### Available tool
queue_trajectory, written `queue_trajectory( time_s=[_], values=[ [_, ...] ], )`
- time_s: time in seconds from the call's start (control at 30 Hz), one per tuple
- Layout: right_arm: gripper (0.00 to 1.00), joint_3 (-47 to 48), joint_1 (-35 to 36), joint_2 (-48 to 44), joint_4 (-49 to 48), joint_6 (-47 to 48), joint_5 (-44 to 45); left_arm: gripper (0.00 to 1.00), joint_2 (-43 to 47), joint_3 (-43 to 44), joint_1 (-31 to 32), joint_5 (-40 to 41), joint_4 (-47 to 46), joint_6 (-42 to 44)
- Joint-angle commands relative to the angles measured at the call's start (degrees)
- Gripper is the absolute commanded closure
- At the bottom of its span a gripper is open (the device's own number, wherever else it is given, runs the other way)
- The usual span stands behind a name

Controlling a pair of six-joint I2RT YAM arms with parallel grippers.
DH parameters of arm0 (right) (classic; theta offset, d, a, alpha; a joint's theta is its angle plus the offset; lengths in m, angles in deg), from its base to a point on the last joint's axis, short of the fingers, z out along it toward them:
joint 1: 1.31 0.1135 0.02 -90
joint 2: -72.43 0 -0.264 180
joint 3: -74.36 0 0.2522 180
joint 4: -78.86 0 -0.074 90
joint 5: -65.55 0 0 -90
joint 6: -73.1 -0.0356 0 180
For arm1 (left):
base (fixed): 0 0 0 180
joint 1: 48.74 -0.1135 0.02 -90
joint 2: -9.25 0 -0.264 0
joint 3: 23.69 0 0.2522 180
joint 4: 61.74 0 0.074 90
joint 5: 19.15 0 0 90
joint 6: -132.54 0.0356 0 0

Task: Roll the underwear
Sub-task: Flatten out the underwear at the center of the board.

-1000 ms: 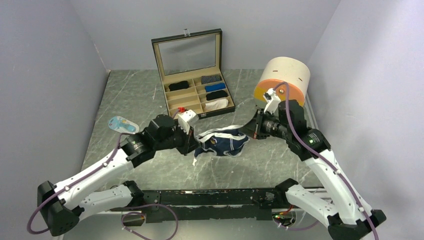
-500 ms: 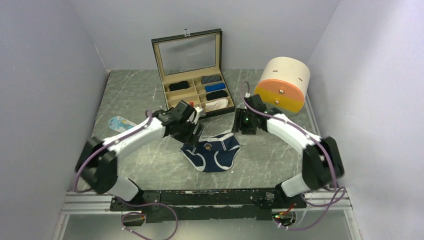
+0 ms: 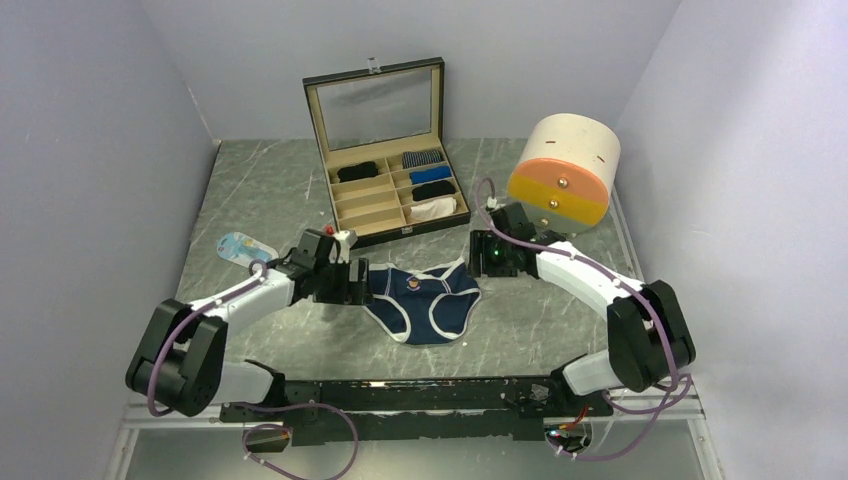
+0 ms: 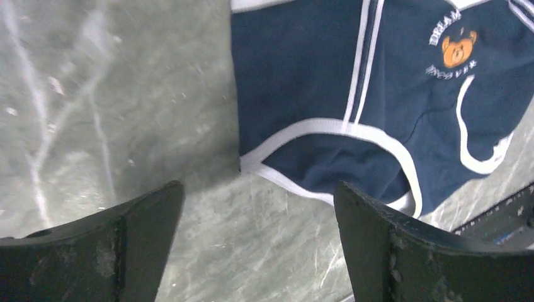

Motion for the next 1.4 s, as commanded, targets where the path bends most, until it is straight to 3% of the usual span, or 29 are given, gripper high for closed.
queue_trajectory(
  time_s=[0.0,0.2,0.3,0.53,1.0,1.17,1.3,1.37],
  values=[
    [0.40,-5.2,0.3,-0.4,-1.3,-1.8,-3.1,0.04,3.4,-5.1,0.1,-8.1,-7.7,-4.4],
    [0.43,-6.9,0.2,0.4,-5.7,-1.2,-3.7,0.04,6.2,-8.6,0.1,-2.8,-9.9,-7.2],
    [0.39,-4.9,0.2,1.2,-8.4,-0.9,-6.1,0.03,6.3,-7.3,-0.9,-1.1,-12.0,-7.6],
    [0.40,2.3,-0.7,8.0,-10.4,1.3,-5.8,0.03,-6.5,-0.2,-5.6,-8.8,-14.4,-3.6],
    [0.57,5.2,-2.0,15.3,-12.0,5.9,-12.9,0.38,-18.8,1.4,-6.1,-12.4,-19.8,-2.7],
    [0.58,5.8,-2.8,15.8,-13.3,6.0,-13.3,0.49,-20.7,1.5,-6.1,-12.7,-20.7,-2.4],
    [0.68,6.1,-3.5,16.2,-14.2,6.1,-14.6,0.57,-22.6,1.2,-6.0,-13.4,-21.3,-1.7],
    [0.82,6.5,-3.6,16.7,-14.0,6.2,-15.4,0.63,-23.1,0.6,-6.1,-14.2,-22.1,-1.5]
  ],
)
